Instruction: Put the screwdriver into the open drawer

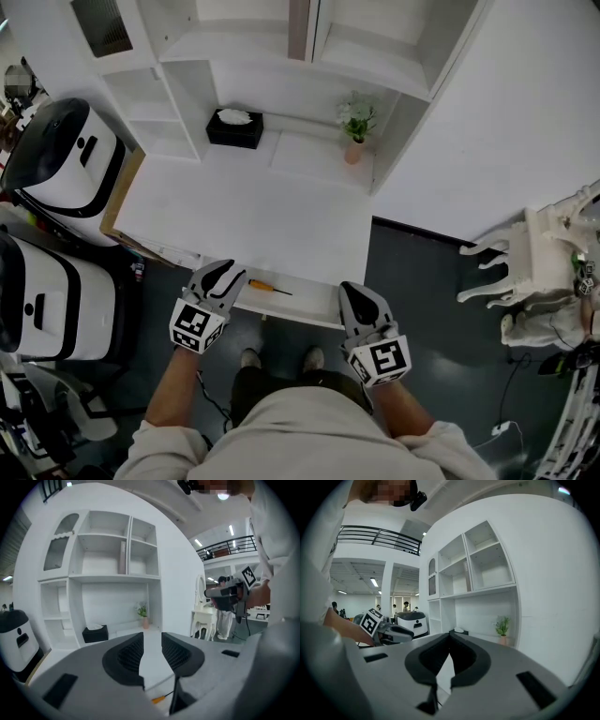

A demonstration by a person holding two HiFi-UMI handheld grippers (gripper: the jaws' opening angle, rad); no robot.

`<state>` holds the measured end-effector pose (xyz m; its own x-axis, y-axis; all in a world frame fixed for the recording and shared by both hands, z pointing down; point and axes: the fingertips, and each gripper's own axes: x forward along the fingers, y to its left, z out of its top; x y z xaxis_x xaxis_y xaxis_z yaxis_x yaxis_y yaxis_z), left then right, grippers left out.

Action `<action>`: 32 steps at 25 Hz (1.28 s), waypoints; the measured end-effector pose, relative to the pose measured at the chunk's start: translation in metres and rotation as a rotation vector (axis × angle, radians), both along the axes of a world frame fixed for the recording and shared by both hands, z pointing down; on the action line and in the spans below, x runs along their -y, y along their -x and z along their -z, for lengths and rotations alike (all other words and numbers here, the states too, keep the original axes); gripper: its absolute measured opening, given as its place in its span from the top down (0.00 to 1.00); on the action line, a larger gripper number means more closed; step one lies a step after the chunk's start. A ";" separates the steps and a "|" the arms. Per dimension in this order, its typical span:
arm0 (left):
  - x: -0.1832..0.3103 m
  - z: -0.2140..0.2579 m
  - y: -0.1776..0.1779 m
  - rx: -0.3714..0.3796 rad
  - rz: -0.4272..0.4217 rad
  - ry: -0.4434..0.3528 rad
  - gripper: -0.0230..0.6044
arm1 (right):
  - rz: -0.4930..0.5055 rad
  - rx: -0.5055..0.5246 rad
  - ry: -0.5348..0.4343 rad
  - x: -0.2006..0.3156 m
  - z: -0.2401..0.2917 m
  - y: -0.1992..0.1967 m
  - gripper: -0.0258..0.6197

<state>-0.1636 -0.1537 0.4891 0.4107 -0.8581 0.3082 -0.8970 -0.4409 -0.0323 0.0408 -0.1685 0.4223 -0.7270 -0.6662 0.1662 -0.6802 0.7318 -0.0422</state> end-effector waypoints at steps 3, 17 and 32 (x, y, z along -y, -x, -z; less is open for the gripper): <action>-0.009 0.027 0.006 -0.059 0.047 -0.065 0.78 | 0.014 0.002 -0.006 0.000 0.002 0.006 0.96; -0.054 0.082 0.022 -0.155 0.145 -0.214 0.96 | 0.054 -0.011 -0.024 -0.006 0.007 0.030 0.96; -0.064 0.086 0.022 -0.135 0.143 -0.228 0.96 | 0.058 -0.016 -0.032 -0.017 0.011 0.029 0.96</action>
<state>-0.1854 -0.0899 0.4027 0.3047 -0.9511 0.0514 -0.9524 -0.3047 0.0082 0.0116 -0.1515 0.4112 -0.7618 -0.6283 0.1576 -0.6372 0.7706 -0.0078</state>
